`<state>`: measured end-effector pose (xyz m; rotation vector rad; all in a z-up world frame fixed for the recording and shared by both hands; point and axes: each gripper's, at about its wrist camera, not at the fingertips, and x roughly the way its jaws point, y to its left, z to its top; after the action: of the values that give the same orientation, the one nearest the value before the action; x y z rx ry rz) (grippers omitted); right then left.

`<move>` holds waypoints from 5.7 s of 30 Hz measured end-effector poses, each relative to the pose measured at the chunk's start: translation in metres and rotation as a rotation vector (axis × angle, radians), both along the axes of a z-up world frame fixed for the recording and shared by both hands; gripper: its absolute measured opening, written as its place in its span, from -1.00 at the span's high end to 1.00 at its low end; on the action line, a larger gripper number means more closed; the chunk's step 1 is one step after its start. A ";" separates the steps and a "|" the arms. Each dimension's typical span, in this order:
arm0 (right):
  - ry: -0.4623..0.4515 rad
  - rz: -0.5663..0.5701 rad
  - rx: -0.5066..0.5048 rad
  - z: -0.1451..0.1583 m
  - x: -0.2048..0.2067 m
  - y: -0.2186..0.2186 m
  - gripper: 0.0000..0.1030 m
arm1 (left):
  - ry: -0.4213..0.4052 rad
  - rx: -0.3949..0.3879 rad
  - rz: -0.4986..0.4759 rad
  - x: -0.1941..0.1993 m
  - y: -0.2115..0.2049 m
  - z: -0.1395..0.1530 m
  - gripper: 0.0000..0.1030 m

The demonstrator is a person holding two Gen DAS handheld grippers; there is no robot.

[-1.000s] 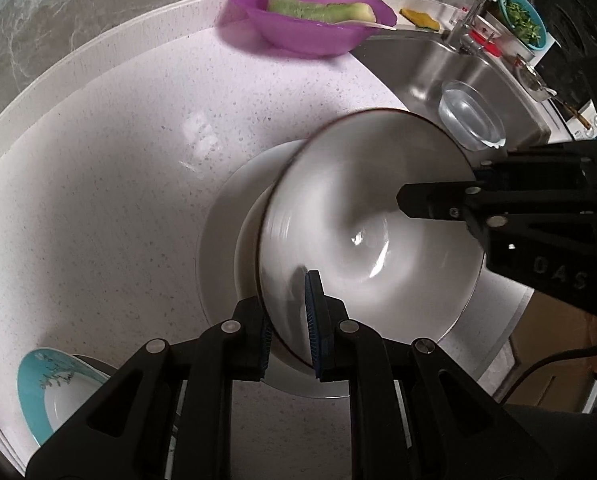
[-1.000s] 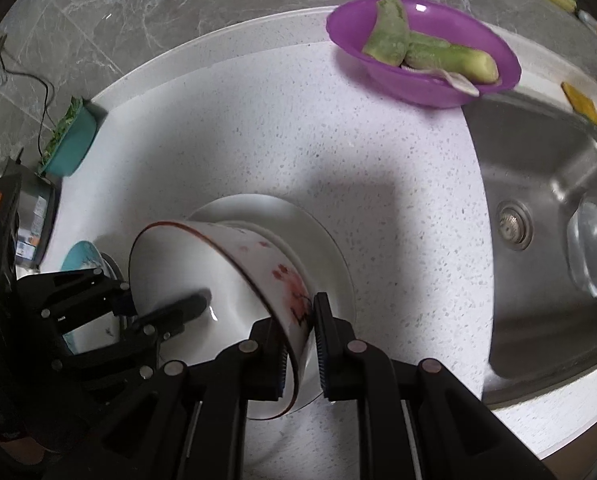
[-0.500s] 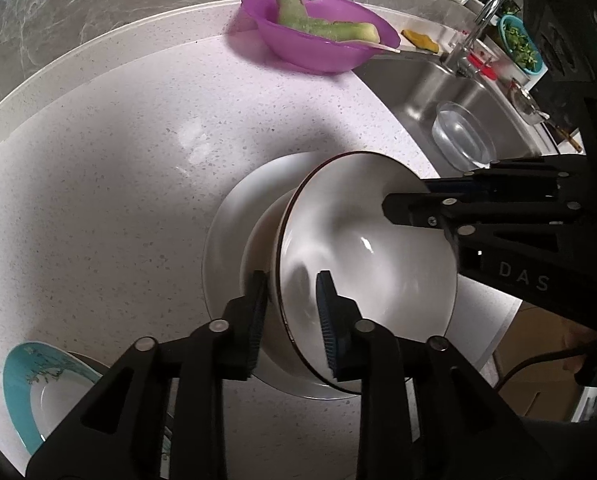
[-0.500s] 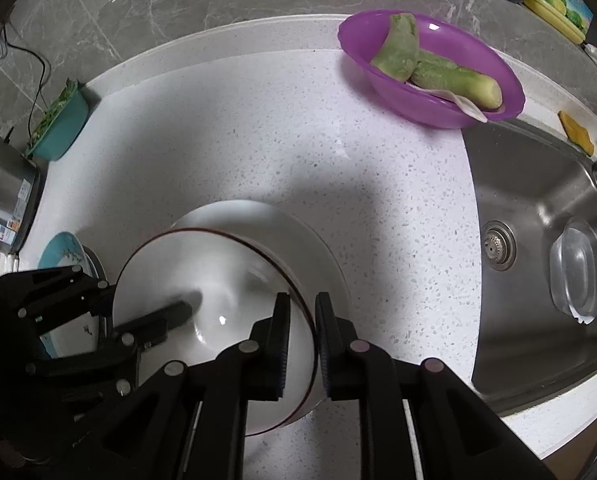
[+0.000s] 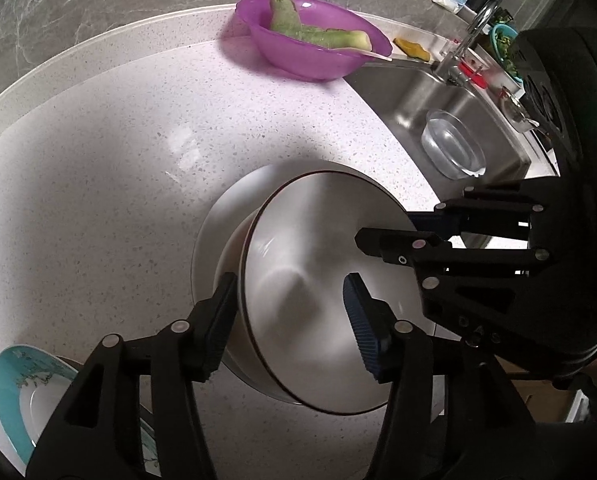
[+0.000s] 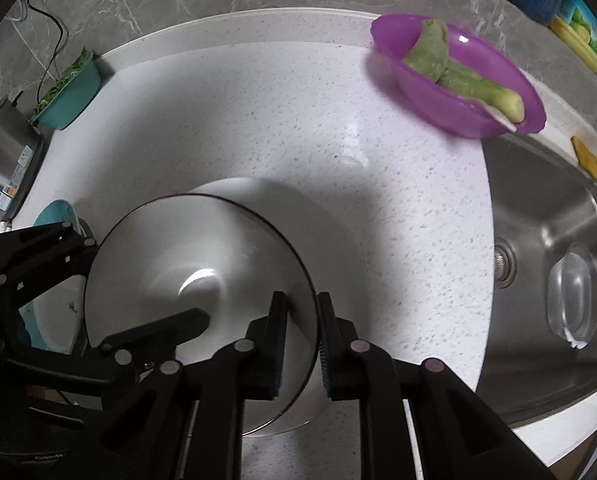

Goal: Organize plates and bowls
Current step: 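Lower the floral bowl into the nested bowls and open both grippers, then move both grippers to the plate stack and grip its rim, then lift the plate and bowl stack with both grippers and carry it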

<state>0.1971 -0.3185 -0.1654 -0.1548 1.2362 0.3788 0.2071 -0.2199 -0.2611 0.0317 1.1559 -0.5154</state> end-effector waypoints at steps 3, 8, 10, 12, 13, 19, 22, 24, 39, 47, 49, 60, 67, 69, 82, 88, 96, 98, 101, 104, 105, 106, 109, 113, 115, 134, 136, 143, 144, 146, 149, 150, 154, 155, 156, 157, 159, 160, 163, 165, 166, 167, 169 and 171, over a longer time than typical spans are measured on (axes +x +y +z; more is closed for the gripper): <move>0.025 -0.008 0.038 0.000 0.002 -0.005 0.74 | -0.001 0.004 -0.007 0.000 -0.003 0.000 -0.09; 0.055 -0.015 0.076 0.001 0.002 -0.010 0.76 | 0.007 -0.007 -0.014 0.000 -0.005 0.001 -0.22; 0.063 -0.013 0.094 0.002 0.002 -0.012 0.78 | 0.016 -0.024 -0.031 0.000 -0.006 0.001 -0.52; 0.074 -0.010 0.110 0.002 0.003 -0.014 0.79 | 0.018 -0.003 -0.055 0.000 -0.012 0.001 -0.59; 0.076 -0.005 0.109 0.002 0.003 -0.014 0.79 | 0.017 0.007 -0.062 -0.001 -0.014 0.002 -0.62; 0.074 0.027 0.066 0.003 0.005 -0.013 0.78 | -0.041 0.095 -0.050 -0.001 -0.017 0.015 -0.99; 0.087 0.030 0.087 0.003 0.008 -0.017 0.78 | -0.043 0.092 -0.028 0.003 -0.013 0.020 -0.99; 0.089 0.038 0.080 0.002 0.010 -0.016 0.78 | -0.036 0.082 -0.025 0.004 -0.011 0.020 -0.99; -0.005 0.012 0.184 0.040 0.010 -0.038 -0.12 | 0.006 0.050 0.066 -0.014 0.034 0.042 -0.99; -0.021 -0.114 0.239 0.042 0.009 -0.100 -0.42 | 0.080 -0.008 0.237 -0.006 0.087 0.039 -0.99; 0.010 -0.123 0.246 0.033 0.005 -0.104 -0.42 | 0.070 0.002 0.231 0.001 0.096 0.040 -0.99; 0.092 -0.107 0.268 0.003 -0.008 -0.098 -0.33 | 0.143 0.082 0.110 0.024 0.092 0.000 -0.97; 0.121 -0.118 0.275 -0.007 -0.011 -0.093 -0.30 | 0.163 0.111 0.058 0.038 0.083 -0.016 -0.99; 0.127 -0.124 0.280 -0.009 -0.012 -0.093 -0.30 | 0.167 0.102 0.046 0.043 0.083 -0.018 -1.00; 0.156 -0.157 0.276 -0.017 -0.010 -0.091 -0.24 | 0.197 0.137 -0.041 0.051 0.075 -0.034 -0.99; 0.168 -0.173 0.286 -0.022 -0.012 -0.089 -0.15 | 0.218 0.138 -0.068 0.058 0.067 -0.047 -1.00; 0.151 -0.203 0.299 -0.024 -0.010 -0.096 -0.02 | 0.236 0.157 -0.068 0.072 0.059 -0.062 -1.00; 0.146 -0.211 0.298 -0.021 -0.011 -0.099 -0.02 | 0.240 0.150 -0.060 0.073 0.058 -0.064 -1.00; 0.149 -0.216 0.294 -0.020 -0.016 -0.100 -0.02 | 0.228 0.145 -0.065 0.073 0.056 -0.063 -1.00; 0.159 -0.218 0.306 -0.021 -0.021 -0.100 -0.02 | 0.213 0.127 -0.064 0.074 0.055 -0.060 -0.96; 0.159 -0.218 0.305 -0.022 -0.022 -0.099 -0.02 | 0.205 0.123 -0.066 0.074 0.054 -0.058 -0.93; 0.160 -0.220 0.303 -0.022 -0.022 -0.098 -0.02 | 0.200 0.119 -0.067 0.074 0.054 -0.057 -0.86; 0.156 -0.216 0.279 -0.022 -0.023 -0.093 -0.02 | 0.173 0.104 -0.078 0.073 0.049 -0.052 -0.65; 0.154 -0.205 0.241 -0.023 -0.022 -0.084 -0.02 | 0.160 0.093 -0.090 0.073 0.044 -0.049 -0.57; 0.172 -0.198 0.248 -0.029 -0.022 -0.081 -0.02 | 0.155 0.100 -0.103 0.072 0.041 -0.048 -0.56; 0.101 -0.213 0.151 -0.047 -0.009 -0.058 -0.64 | 0.080 0.211 -0.059 0.055 0.006 -0.024 -0.60; 0.128 -0.231 0.100 -0.054 -0.007 -0.053 -1.00 | 0.077 0.215 -0.056 0.056 0.003 -0.021 -0.60; 0.112 -0.278 0.179 -0.065 0.003 -0.059 0.18 | 0.064 0.178 -0.074 0.054 -0.001 -0.026 -0.21; 0.122 -0.278 0.203 -0.067 0.006 -0.059 0.37 | 0.062 0.164 -0.086 0.052 -0.004 -0.024 0.03; 0.118 -0.252 0.205 -0.071 0.009 -0.050 0.64 | 0.064 0.138 -0.104 0.052 -0.010 -0.029 0.39; 0.105 -0.248 0.186 -0.076 0.012 -0.045 0.65 | 0.053 0.141 -0.115 0.049 -0.017 -0.027 0.56; 0.109 -0.250 0.195 -0.078 0.014 -0.046 0.65 | 0.059 0.131 -0.113 0.048 -0.017 -0.027 0.58; 0.102 -0.245 0.178 -0.083 0.016 -0.048 0.66 | 0.058 0.129 -0.108 0.049 -0.015 -0.029 0.67; 0.100 -0.242 0.173 -0.085 0.017 -0.046 0.66 | 0.055 0.133 -0.107 0.048 -0.015 -0.030 0.67; 0.099 -0.242 0.172 -0.087 0.018 -0.044 0.67 | 0.055 0.135 -0.106 0.049 -0.012 -0.031 0.67; 0.098 -0.243 0.173 -0.088 0.019 -0.043 0.67 | 0.055 0.138 -0.101 0.047 -0.013 -0.030 0.68; 0.097 -0.240 0.175 -0.088 0.021 -0.043 0.67 | 0.057 0.135 -0.091 0.048 -0.010 -0.033 0.68; 0.095 -0.239 0.175 -0.088 0.021 -0.043 0.67 | 0.061 0.133 -0.087 0.048 -0.008 -0.033 0.69; 0.092 -0.225 0.174 -0.088 0.024 -0.046 0.67 | 0.068 0.132 -0.067 0.042 -0.005 -0.034 0.69; 0.092 -0.212 0.175 -0.085 0.026 -0.043 0.67 | 0.070 0.127 -0.047 0.037 -0.002 -0.032 0.69; 0.092 -0.207 0.177 -0.080 0.027 -0.037 0.67 | 0.066 0.128 -0.039 0.034 -0.001 -0.030 0.69; 0.090 -0.197 0.177 -0.077 0.027 -0.036 0.67 | 0.059 0.132 -0.030 0.031 0.000 -0.027 0.69; 0.083 -0.171 0.174 -0.071 0.022 -0.031 0.67 | 0.048 0.133 -0.006 0.025 0.004 -0.020 0.69; 0.076 -0.147 0.177 -0.063 0.015 -0.029 0.67 | 0.042 0.132 0.022 0.020 0.007 -0.013 0.69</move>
<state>0.2117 -0.3471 -0.2288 0.1020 1.2739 0.3668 0.2268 -0.2127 -0.2742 0.1221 1.2288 -0.4218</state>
